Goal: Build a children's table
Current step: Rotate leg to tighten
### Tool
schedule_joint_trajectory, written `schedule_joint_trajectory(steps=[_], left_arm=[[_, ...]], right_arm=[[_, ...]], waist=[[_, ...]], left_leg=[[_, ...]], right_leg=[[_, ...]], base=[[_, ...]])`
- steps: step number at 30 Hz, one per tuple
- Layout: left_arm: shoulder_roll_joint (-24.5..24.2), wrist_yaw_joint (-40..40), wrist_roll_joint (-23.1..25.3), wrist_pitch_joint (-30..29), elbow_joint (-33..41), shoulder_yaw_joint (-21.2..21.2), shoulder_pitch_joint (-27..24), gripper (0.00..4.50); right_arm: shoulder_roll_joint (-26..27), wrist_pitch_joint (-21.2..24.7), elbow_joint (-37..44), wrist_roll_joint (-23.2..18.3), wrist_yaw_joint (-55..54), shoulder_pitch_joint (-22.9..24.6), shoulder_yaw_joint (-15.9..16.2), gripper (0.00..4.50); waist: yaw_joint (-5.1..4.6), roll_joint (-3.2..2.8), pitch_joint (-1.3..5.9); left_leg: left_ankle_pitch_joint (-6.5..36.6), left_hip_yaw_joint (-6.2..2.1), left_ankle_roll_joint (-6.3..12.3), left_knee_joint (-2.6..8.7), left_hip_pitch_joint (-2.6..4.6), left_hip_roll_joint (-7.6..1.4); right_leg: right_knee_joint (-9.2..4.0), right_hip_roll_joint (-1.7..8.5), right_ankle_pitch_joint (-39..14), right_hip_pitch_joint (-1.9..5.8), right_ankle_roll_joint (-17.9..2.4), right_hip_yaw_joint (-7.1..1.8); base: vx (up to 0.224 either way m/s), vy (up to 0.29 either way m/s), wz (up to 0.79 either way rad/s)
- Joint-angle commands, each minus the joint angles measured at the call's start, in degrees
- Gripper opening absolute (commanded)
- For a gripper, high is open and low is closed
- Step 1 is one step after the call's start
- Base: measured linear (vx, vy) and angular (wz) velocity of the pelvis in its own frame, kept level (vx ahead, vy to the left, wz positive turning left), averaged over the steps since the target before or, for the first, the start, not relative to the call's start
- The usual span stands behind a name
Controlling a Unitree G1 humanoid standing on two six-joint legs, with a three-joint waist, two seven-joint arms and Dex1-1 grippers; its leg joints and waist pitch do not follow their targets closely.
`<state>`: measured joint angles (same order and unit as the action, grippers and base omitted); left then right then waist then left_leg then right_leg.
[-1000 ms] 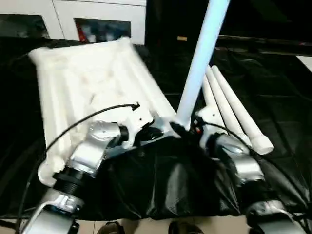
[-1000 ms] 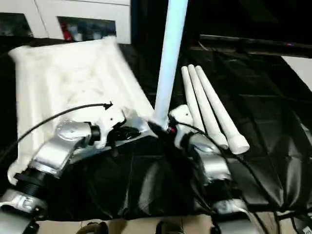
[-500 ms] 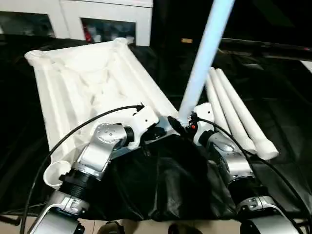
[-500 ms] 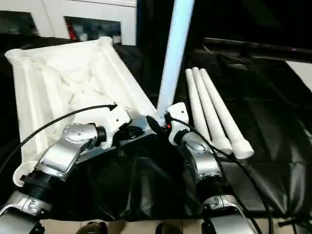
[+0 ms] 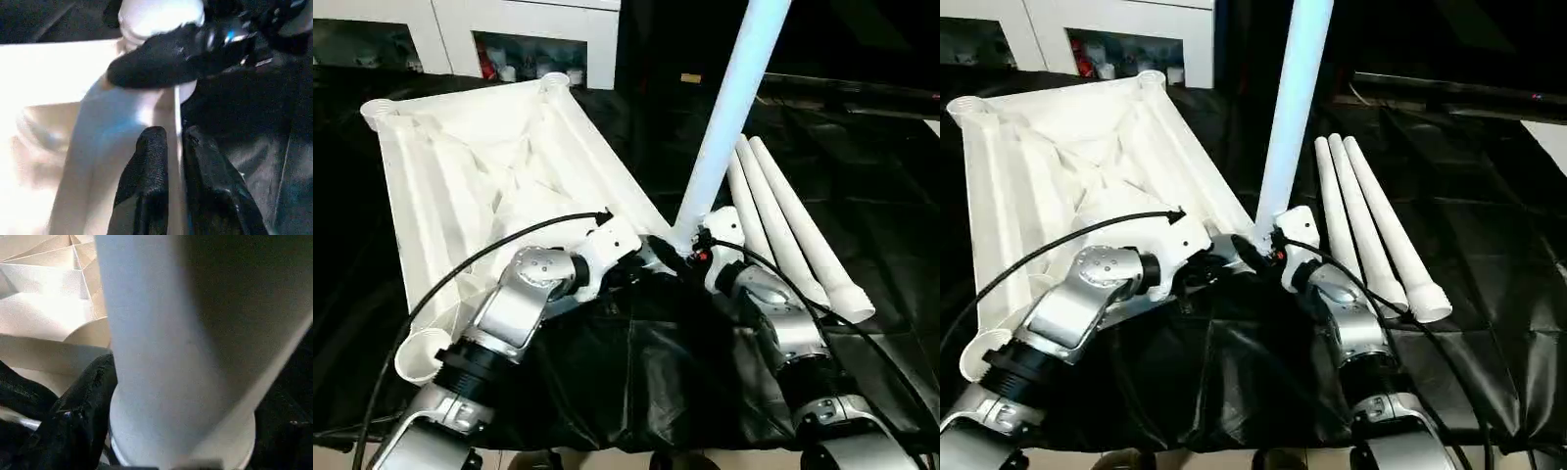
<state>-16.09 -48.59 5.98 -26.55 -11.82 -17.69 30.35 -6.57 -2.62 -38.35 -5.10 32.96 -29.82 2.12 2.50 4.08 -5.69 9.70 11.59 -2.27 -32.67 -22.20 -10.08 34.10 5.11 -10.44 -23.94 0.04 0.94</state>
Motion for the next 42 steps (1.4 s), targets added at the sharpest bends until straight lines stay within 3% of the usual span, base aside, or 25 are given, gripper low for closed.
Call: schedule_joint_trajectory(steps=[1, 5, 14, 20, 24, 31, 32, 38, 42], left_arm=[[-0.8, -0.8, 0.6, -2.1, 1.1, -1.1, 0.5, 0.69], [-0.9, -0.6, -1.0, -4.7, 2.7, 0.2, 0.1, 0.69], [-0.1, -1.4, -3.5, -4.6, 1.2, 0.7, -0.3, 0.02], [-0.4, -2.4, -4.1, -3.5, 0.1, 0.2, -0.4, 0.01], [-2.4, -6.5, -4.2, 2.2, -0.5, -2.0, -1.1, 0.01], [-6.4, -16.0, -5.7, 10.3, -0.6, -4.4, -1.6, 0.0], [-6.8, -16.6, -5.7, 11.0, -1.1, -4.5, -1.4, 0.0], [-8.6, -20.4, -6.1, 14.1, -3.4, -4.8, -0.4, 0.0], [-8.8, -21.5, -6.1, 15.5, -4.9, -4.7, 0.1, 0.0]], right_arm=[[-0.6, 1.6, -1.1, 0.2, 0.7, 1.6, 0.5, 3.51], [-0.7, 1.5, -1.1, 0.1, 1.2, 1.6, 0.6, 3.51], [-1.0, 1.4, -0.6, -0.2, 3.1, 1.7, 1.1, 3.51], [-1.6, 1.4, -0.2, -0.3, 4.0, 1.9, 1.1, 3.51], [-2.6, 1.7, 0.8, -1.5, 7.6, 2.5, 1.1, 3.51], [-7.5, 1.7, 4.6, -2.6, 18.5, 4.7, 3.7, 4.17], [-8.4, 1.4, 5.3, -2.6, 20.3, 5.1, 4.2, 4.17], [-12.4, 2.1, 9.1, -3.4, 29.2, 7.2, 6.6, 4.17], [-13.2, 1.1, 8.9, -2.8, 29.5, 7.1, 7.3, 4.03]], waist=[[0.21, -0.79, 3.87], [0.23, -0.78, 3.93], [0.34, -0.65, 4.11], [0.45, -0.76, 4.11], [0.72, -0.83, 4.16], [1.16, -1.03, 3.98], [1.33, -1.28, 3.87], [1.8, -1.24, 3.83], [2.05, -1.4, 3.83]], left_leg=[[9.3, -1.01, 3.48, 3.73, 1.46, -2.98], [8.2, -0.94, 3.46, 3.58, 1.41, -2.82], [6.7, -0.92, 4.76, 3.32, 1.32, -2.73], [7.4, -0.94, 4.57, 3.34, 1.45, -2.76], [8.0, -0.97, 4.82, 3.33, 1.49, -2.73], [9.6, -1.0, 4.13, 3.53, 1.7, -2.93], [11.0, -0.99, 3.79, 3.58, 1.87, -2.96], [12.3, -1.09, 3.05, 3.71, 1.79, -2.94], [12.6, -1.09, 2.81, 3.71, 1.82, -2.95]], right_leg=[[-2.93, 2.46, -4.4, 2.52, -14.3, -1.54], [-2.75, 2.38, -2.9, 2.61, -14.7, -1.55], [-2.51, 2.4, -0.6, 2.88, -15.4, -1.49], [-2.6, 2.38, -1.4, 2.84, -15.4, -1.47], [-2.67, 2.38, -1.9, 2.9, -15.0, -1.48], [-2.74, 2.37, -4.1, 2.64, -14.7, -1.42], [-2.9, 2.36, -5.4, 2.47, -14.5, -1.44], [-3.01, 2.47, -6.7, 2.59, -14.1, -1.49], [-3.07, 2.59, -7.1, 2.48, -14.2, -1.54]], base=[[0.0, 0.0, 0.0], [0.0, 0.0, 0.0], [0.0, 0.0, 0.0], [0.0, 0.0, 0.0], [0.0, 0.0, 0.0], [0.0, 0.0, 0.0], [0.0, 0.0, 0.0], [0.0, 0.0, 0.0], [0.0, 0.0, 0.0]])
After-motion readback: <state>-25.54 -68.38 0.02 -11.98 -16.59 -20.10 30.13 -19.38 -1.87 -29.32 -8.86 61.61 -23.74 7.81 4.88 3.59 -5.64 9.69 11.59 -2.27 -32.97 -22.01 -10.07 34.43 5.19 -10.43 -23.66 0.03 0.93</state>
